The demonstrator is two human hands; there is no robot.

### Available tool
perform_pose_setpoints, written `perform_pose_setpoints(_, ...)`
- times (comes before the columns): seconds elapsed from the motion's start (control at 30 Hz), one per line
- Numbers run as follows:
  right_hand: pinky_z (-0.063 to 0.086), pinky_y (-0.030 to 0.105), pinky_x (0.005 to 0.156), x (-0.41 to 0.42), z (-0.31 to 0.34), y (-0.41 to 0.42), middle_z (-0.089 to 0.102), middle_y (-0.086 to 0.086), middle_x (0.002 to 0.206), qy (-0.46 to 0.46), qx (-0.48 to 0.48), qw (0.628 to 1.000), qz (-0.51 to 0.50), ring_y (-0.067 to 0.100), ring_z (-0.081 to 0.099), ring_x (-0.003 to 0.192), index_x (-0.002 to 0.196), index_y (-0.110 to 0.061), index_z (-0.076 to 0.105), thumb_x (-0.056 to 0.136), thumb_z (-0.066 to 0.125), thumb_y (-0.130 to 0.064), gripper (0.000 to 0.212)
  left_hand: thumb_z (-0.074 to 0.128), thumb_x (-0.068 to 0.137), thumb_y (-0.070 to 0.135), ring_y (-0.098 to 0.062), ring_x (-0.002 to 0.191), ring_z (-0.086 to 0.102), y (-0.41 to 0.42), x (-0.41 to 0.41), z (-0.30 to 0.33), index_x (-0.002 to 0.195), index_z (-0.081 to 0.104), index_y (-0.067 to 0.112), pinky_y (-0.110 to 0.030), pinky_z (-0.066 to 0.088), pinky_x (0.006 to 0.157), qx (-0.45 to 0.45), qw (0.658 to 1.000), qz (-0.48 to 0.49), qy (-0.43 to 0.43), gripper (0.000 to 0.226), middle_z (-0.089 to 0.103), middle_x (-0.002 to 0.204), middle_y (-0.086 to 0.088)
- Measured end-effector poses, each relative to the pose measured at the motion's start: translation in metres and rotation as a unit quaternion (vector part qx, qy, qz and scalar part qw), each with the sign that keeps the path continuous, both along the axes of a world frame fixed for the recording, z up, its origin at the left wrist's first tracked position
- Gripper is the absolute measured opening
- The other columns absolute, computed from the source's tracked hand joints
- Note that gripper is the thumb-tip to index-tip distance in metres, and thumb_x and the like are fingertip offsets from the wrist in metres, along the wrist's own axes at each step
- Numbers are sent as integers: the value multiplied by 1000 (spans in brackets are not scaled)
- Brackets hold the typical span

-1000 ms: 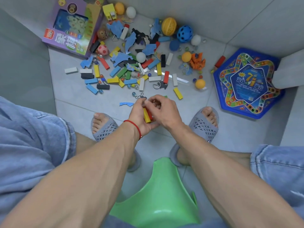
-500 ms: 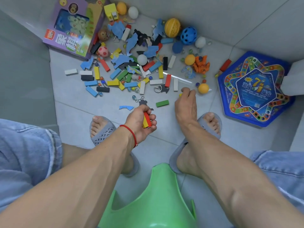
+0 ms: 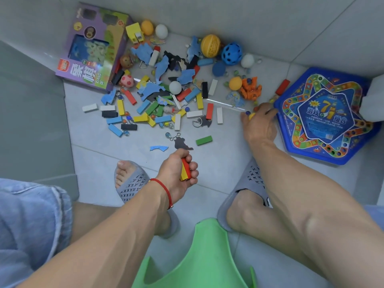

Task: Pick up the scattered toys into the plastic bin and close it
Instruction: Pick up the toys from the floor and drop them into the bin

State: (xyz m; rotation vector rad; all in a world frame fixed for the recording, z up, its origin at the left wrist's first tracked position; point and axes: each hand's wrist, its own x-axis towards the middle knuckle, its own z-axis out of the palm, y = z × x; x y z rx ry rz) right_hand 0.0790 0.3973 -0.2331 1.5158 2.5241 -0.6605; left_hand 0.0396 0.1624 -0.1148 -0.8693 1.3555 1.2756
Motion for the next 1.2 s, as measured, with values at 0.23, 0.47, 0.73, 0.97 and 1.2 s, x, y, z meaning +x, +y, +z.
perform_pose_setpoints(0.23,38,40,68,-5,-7,-5,44,22,130,-21,31,999,17,43,61,95,136,-13,39,103,40,-35,40,46,95,24,-18,47,42,-8,-1,-1,69,46,18,-25,31,45,-28,1000,-4,-1,26,48,59,-3)
perform_pose_setpoints(0.47,42,41,70,3,-3,-11,56,21,108,-3,5,999,32,41,60,93,118,-4,50,94,48,-22,30,46,96,24,-18,47,43,-2,-3,5,70,46,19,-24,33,45,-15,1000,2,0,26,48,59,-2)
perform_pose_setpoints(0.73,20,20,38,-2,87,-68,50,5,59,295,-598,691,-279,16,42,45,74,-17,60,83,54,-25,13,41,100,21,-21,53,48,-19,-20,33,87,56,12,-23,44,47,-13,994,96,42,21,53,64,-6)
perform_pose_setpoints(0.97,25,18,33,-77,198,-167,52,10,72,281,-764,578,-53,18,50,52,82,-12,53,82,41,-18,14,41,95,12,-20,47,46,-81,-88,131,88,53,13,-19,41,42,13,953,225,202,14,54,60,-4)
perform_pose_setpoints(1.2,43,25,44,-194,315,-357,50,16,80,200,-769,607,27,24,51,61,97,-6,49,96,42,-19,15,41,94,28,-28,69,59,-226,-148,228,76,46,13,-32,55,56,-119,815,437,362,24,54,83,-12)
